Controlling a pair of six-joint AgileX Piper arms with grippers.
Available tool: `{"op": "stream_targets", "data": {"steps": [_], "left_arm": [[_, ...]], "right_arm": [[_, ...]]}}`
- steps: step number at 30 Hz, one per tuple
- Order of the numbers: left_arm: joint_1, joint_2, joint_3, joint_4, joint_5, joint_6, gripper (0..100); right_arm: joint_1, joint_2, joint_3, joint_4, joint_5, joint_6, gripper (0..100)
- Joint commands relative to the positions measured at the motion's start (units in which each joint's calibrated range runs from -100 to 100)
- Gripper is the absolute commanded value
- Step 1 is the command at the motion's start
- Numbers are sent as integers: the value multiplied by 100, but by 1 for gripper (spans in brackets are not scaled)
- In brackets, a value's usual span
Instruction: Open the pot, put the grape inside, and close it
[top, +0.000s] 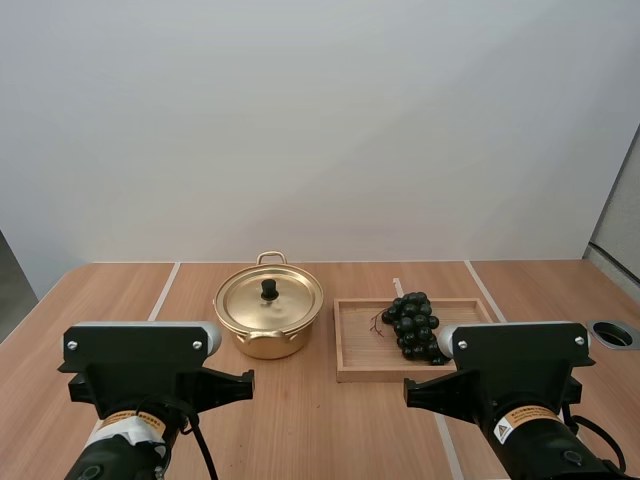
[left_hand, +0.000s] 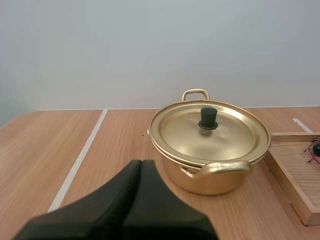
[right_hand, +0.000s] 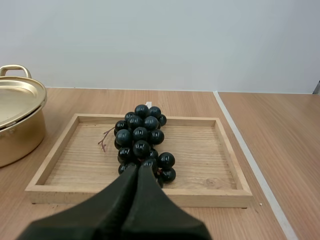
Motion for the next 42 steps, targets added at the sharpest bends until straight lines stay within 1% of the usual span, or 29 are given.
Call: {"op": "stream_targets", "data": {"steps": [1, 37, 42], "left_arm": [[2, -40, 0, -81, -126, -1, 0], [2, -40, 0, -81, -126, -1, 0], [2, -40, 0, -81, -123, -1, 0]], "right_arm": [[8, -44, 0, -2, 14, 7, 0], [8, -44, 0, 10, 14, 7, 0], [8, -44, 0, 134, 14, 7, 0]]}}
